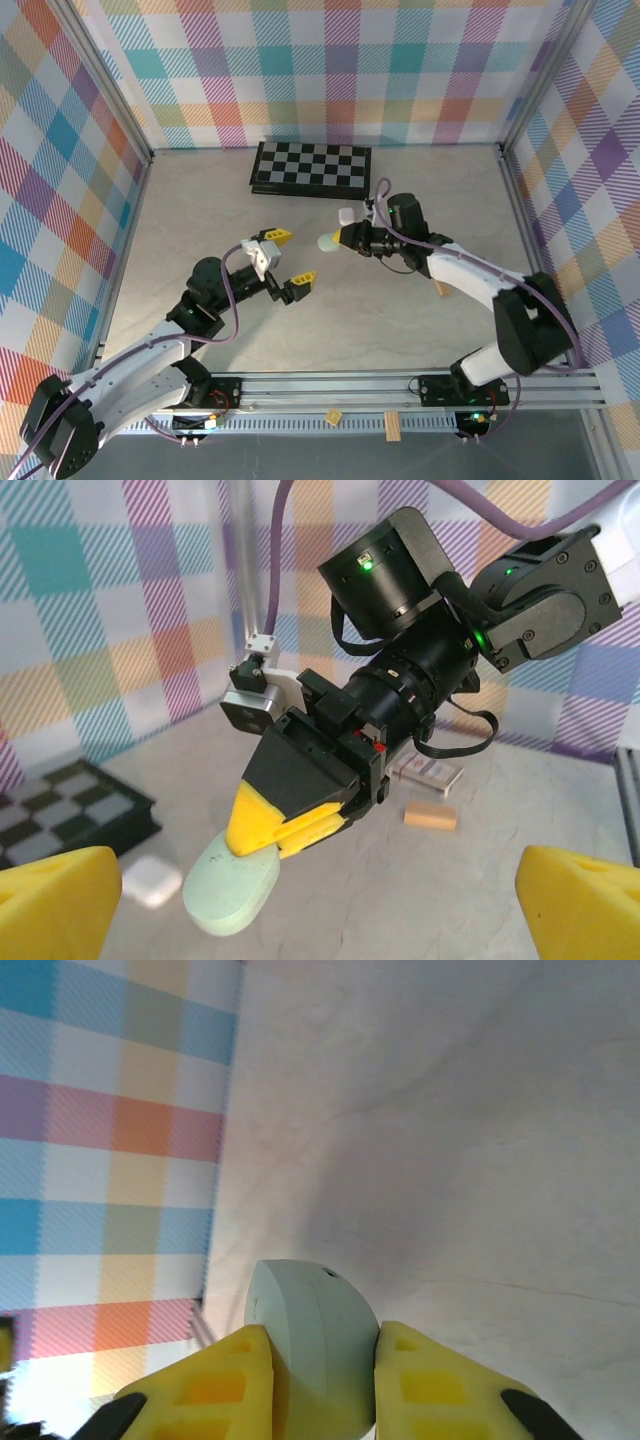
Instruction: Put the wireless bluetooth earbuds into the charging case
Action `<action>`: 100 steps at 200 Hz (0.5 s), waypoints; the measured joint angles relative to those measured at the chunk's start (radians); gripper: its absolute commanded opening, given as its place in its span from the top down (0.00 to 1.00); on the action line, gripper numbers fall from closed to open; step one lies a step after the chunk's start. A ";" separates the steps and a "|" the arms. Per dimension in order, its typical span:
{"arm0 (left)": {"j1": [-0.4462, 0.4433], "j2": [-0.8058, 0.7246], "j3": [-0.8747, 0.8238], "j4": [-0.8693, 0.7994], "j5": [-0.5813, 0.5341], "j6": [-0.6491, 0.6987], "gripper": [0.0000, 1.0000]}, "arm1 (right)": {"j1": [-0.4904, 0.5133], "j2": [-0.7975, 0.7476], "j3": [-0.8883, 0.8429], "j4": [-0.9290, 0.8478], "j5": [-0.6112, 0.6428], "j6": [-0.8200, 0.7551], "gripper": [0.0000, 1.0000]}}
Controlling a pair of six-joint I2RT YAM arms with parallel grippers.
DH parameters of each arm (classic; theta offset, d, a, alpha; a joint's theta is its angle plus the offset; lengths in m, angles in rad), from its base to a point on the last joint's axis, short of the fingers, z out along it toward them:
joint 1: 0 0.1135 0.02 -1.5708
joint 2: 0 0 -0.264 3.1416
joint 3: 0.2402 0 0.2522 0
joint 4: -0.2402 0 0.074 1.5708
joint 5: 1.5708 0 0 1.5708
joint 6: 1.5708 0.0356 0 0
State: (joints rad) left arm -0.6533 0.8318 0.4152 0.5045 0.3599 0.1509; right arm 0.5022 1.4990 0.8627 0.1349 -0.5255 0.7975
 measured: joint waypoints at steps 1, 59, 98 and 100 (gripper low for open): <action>0.000 -0.003 0.000 -0.006 -0.005 0.000 0.00 | 0.000 0.006 0.000 0.001 0.000 -0.002 0.87; 0.000 -0.051 -0.025 -0.171 -0.067 0.000 0.00 | 0.000 0.196 0.000 0.030 0.016 -0.041 0.86; 0.000 -0.032 -0.026 -0.212 -0.067 0.001 0.00 | 0.000 0.254 0.000 0.035 0.028 -0.063 0.82; 0.000 -0.031 -0.026 -0.214 -0.067 0.001 0.00 | 0.000 0.256 0.000 0.035 0.029 -0.065 0.82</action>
State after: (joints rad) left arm -0.6533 0.8005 0.3893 0.2905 0.2932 0.1516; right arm 0.5022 1.7550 0.8623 0.1703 -0.4965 0.7322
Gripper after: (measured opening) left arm 0.996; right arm 0.203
